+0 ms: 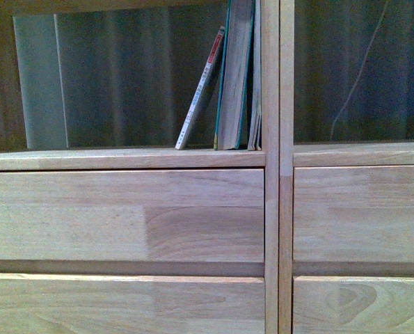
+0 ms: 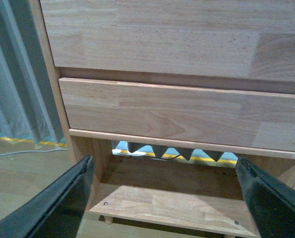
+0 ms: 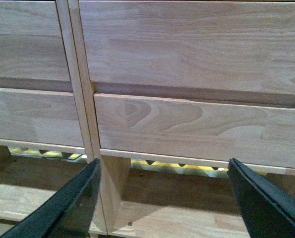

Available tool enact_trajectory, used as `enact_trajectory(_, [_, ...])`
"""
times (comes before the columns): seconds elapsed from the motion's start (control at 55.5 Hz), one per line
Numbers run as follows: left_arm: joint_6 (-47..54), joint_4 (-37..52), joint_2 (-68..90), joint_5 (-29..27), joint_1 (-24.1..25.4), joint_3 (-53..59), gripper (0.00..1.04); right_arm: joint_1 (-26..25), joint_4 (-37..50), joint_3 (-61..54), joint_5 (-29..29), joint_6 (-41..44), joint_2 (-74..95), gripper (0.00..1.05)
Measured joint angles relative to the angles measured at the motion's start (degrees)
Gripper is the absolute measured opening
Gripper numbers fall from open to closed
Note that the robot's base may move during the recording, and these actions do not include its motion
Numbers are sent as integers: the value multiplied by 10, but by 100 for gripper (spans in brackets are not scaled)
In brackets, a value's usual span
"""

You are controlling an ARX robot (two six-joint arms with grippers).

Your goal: Organize books on shelf

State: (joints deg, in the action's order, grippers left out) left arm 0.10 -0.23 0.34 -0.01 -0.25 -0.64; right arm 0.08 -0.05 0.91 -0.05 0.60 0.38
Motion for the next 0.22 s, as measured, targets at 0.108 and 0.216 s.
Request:
enact_trajectory(0.108, [0,0,0,0,0,0,98,0,0,0,0,-1,0,98])
enact_trajectory(0.216, [0,0,0,0,0,0,98,0,0,0,0,-1,0,98])
